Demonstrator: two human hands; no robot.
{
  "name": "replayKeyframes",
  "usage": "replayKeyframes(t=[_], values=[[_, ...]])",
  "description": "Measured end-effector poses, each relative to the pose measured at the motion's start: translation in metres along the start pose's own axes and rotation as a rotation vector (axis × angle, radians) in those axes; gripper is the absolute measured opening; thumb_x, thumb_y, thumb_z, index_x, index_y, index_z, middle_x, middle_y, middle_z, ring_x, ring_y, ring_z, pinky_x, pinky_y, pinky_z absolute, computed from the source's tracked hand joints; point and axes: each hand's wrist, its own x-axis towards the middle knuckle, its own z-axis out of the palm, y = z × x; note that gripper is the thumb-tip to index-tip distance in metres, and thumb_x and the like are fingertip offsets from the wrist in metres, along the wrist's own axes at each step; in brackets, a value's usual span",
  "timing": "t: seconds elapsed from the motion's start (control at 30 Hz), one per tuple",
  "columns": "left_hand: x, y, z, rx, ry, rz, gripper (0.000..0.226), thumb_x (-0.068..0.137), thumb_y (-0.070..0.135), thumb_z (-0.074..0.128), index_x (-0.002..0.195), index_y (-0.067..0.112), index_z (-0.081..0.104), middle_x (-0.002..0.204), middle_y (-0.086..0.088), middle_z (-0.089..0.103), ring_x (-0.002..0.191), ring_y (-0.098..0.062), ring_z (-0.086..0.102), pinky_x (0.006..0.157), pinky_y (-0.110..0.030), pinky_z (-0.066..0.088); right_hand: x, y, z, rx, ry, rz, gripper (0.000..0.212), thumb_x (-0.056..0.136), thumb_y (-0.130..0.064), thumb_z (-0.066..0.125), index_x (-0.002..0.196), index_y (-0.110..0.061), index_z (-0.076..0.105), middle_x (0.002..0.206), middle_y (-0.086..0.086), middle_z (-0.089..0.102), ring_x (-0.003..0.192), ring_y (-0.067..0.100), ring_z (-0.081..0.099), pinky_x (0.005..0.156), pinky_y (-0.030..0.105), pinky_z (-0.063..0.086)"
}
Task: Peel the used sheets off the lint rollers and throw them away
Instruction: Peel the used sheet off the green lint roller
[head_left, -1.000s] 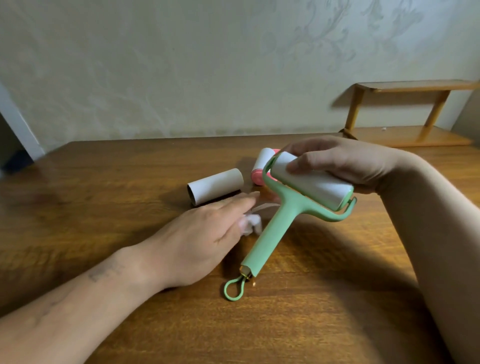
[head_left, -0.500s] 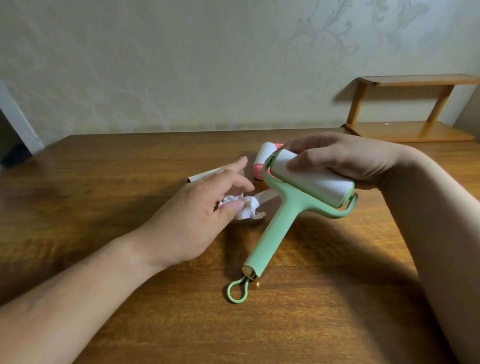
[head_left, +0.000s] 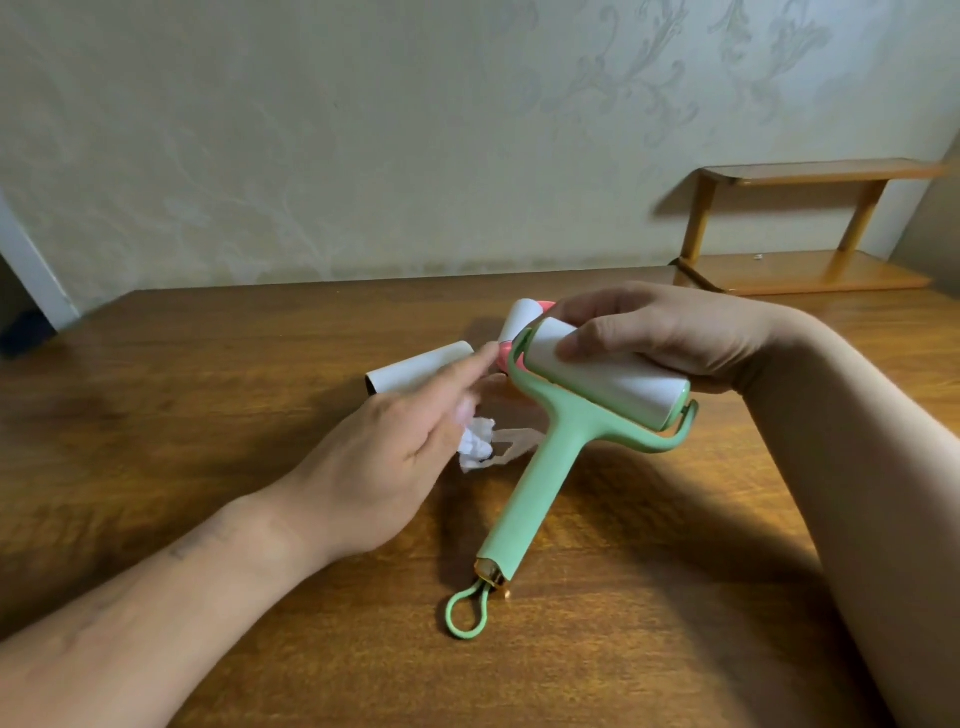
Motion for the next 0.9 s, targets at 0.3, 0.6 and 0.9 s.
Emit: replayKeyframes(t=[0.3,0.6,0.9], values=[[0.001,-0.002,-0.005,-0.287,0.065,0.007,0.053,0.116,0.048,0.031,0.164,0.033,0.046,0.157,0.024,0.060,0.150,0.008,0.047,0.120,-0.010,0.033,0.000,0.001,-0.004,-0.052,0.007,0.024,0.042,0.093,-0.036,0.070,0.131,-0.019,0.076,0.114,0.018,0.083,0.083,0.027,0.080,0.063,0.028,0.064],[0.011,-0.014,-0.005,-0.405,0.106,-0.050,0.076,0.106,-0.020,0.044,0.150,0.039,0.061,0.172,0.019,0.041,0.144,0.001,0.057,0.113,-0.015,0.047,0.002,0.002,-0.001,-0.048,-0.039,0.021,0.033,0.096,-0.033,0.069,0.125,-0.021,0.079,0.110,0.014,0.084,0.080,0.023,0.081,0.061,0.026,0.063],[0.016,-0.005,-0.015,-0.290,0.226,0.018,0.043,0.111,0.049,0.045,0.150,0.042,0.062,0.151,0.025,0.065,0.146,0.007,0.052,0.120,-0.026,0.041,0.001,-0.003,0.004,0.030,0.026,0.009,0.046,0.093,-0.035,0.070,0.130,-0.008,0.069,0.107,0.016,0.080,0.082,0.025,0.076,0.063,0.027,0.063]])
